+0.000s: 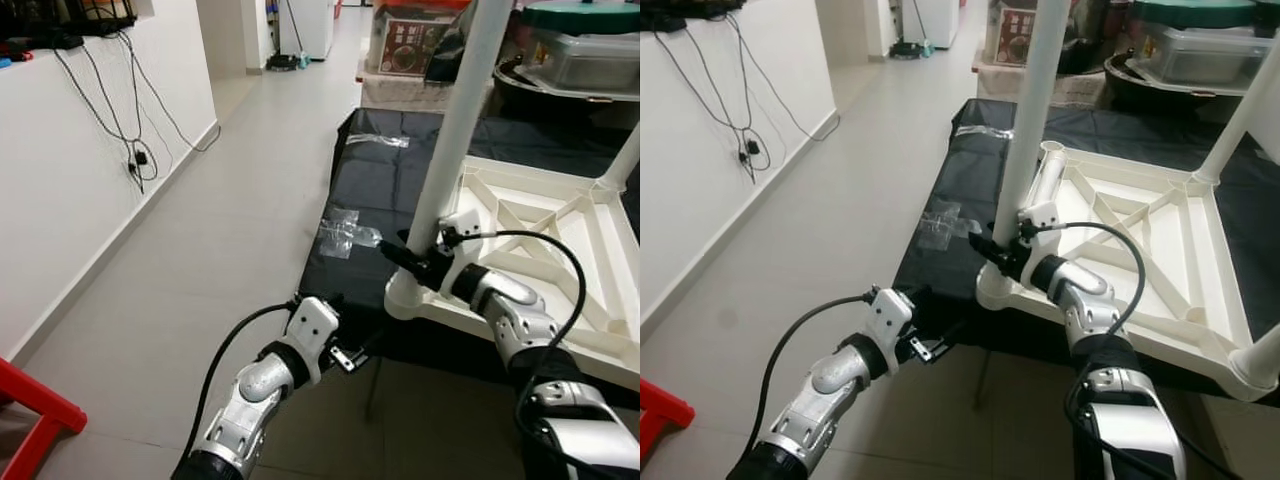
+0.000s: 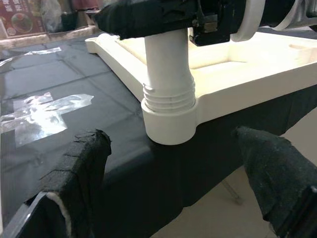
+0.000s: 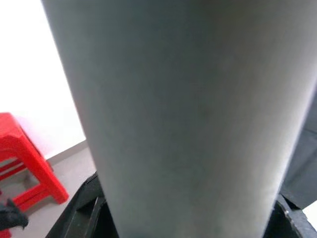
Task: Building children table
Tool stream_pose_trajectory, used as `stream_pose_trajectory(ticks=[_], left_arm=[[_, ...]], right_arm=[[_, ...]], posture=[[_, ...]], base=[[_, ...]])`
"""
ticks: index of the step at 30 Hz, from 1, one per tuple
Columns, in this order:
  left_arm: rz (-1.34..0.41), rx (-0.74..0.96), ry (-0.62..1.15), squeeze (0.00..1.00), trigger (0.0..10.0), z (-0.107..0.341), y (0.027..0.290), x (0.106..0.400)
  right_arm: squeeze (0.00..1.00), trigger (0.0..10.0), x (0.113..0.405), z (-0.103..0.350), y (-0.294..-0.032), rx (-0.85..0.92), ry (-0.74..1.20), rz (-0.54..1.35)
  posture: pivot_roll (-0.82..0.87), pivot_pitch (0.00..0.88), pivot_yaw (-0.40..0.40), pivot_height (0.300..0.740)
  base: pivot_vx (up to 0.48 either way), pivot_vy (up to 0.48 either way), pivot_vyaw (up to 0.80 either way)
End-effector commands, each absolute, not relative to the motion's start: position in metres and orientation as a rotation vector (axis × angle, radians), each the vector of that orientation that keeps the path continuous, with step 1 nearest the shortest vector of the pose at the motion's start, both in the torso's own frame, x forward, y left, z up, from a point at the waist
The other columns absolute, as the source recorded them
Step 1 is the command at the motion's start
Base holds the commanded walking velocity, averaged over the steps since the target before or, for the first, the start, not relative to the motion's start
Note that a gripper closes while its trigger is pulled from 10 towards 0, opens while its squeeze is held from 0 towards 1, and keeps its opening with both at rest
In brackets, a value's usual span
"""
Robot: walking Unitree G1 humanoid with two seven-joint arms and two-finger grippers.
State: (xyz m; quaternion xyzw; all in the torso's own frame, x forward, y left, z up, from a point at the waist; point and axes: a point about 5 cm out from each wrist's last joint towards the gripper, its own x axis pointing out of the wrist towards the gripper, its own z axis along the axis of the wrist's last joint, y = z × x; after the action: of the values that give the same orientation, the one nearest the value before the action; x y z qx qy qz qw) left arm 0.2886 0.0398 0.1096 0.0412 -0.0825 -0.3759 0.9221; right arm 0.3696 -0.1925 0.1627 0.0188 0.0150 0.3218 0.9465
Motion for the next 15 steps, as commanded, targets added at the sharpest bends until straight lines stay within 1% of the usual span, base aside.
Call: stream_pose_trajectory(ticks=[1, 2, 3, 4, 6, 7, 8, 9, 10, 11, 12, 13, 14, 15], left_arm=[[-0.774, 0.088, -0.173, 0.0, 10.0, 0.108, 0.041, 0.286], [-0.773, 0.086, -0.172, 0.0, 10.0, 0.108, 0.04, 0.286], [-0.773, 0.086, -0.172, 0.0, 10.0, 0.108, 0.04, 0.286], [-0.774, 0.086, -0.171, 0.0, 10.0, 0.108, 0.041, 0.286], [-0.774, 0.086, -0.171, 0.0, 10.0, 0.108, 0.041, 0.286], [-0.775, 0.085, -0.169, 0.0, 10.0, 0.108, 0.041, 0.286], [-0.776, 0.084, -0.168, 0.0, 10.0, 0.107, 0.041, 0.286], [-0.776, 0.084, -0.168, 0.0, 10.0, 0.107, 0.041, 0.286], [-0.777, 0.084, -0.167, 0.0, 10.0, 0.107, 0.04, 0.285], [-0.778, 0.084, -0.166, 0.0, 10.0, 0.107, 0.04, 0.285], [-0.778, 0.084, -0.166, 0.0, 10.0, 0.107, 0.04, 0.285], [-0.778, 0.084, -0.165, 0.0, 10.0, 0.106, 0.04, 0.285], [-0.778, 0.084, -0.165, 0.0, 10.0, 0.106, 0.04, 0.285], [-0.778, 0.086, -0.164, 0.0, 10.0, 0.106, 0.04, 0.285]], right_arm=[[0.0, 0.0, 0.368, 0.148, -0.189, 0.088, 0.065, 0.603], [0.0, 0.0, 0.37, 0.145, -0.196, 0.089, 0.059, 0.462], [0.0, 0.0, 0.37, 0.145, -0.196, 0.089, 0.059, 0.462], [0.0, 0.0, 0.371, 0.141, -0.203, 0.098, 0.061, 0.327], [0.0, 0.0, 0.371, 0.141, -0.203, 0.098, 0.061, 0.327], [0.0, 0.0, 0.371, 0.135, -0.217, 0.119, 0.066, 0.11], [0.0, 0.0, 0.364, 0.128, -0.235, 0.159, 0.072, -0.186], [0.0, 0.0, 0.364, 0.128, -0.235, 0.159, 0.072, -0.186], [0.0, 0.0, 0.355, 0.122, -0.249, 0.176, 0.078, -0.424], [0.0, 0.0, 0.345, 0.119, -0.255, 0.199, 0.075, -0.593], [0.0, 0.0, 0.345, 0.119, -0.255, 0.199, 0.075, -0.593], [0.0, 0.0, 0.34, 0.118, -0.257, 0.211, 0.072, -0.674], [0.0, 0.0, 0.34, 0.118, -0.257, 0.211, 0.072, -0.674], [0.0, 0.0, 0.335, 0.122, -0.245, 0.24, 0.045, -0.745]], posture=[[0.12, 0.0, -0.065, 0.74], [0.12, 0.0, -0.065, 0.74], [0.12, 0.0, -0.065, 0.74], [0.11, 0.0, -0.057, 0.74], [0.11, 0.0, -0.057, 0.74], [0.11, 0.0, -0.055, 0.74], [0.1, 0.0, -0.051, 0.74], [0.1, 0.0, -0.051, 0.74], [0.1, 0.0, -0.051, 0.74], [0.1, 0.0, -0.056, 0.74], [0.1, 0.0, -0.056, 0.74], [0.1, 0.0, -0.056, 0.74], [0.1, 0.0, -0.056, 0.74], [0.11, 0.0, -0.059, 0.74]], base=[[0.0, 0.0, 0.0], [0.0, 0.0, 0.0], [0.0, 0.0, 0.0], [0.0, 0.0, 0.0], [0.0, 0.0, 0.0], [0.0, 0.0, 0.0], [0.0, 0.0, 0.0], [0.0, 0.0, 0.0], [0.0, 0.0, 0.0], [0.0, 0.0, 0.0], [0.0, 0.0, 0.0], [0.0, 0.0, 0.0], [0.0, 0.0, 0.0], [0.0, 0.0, 0.0]])
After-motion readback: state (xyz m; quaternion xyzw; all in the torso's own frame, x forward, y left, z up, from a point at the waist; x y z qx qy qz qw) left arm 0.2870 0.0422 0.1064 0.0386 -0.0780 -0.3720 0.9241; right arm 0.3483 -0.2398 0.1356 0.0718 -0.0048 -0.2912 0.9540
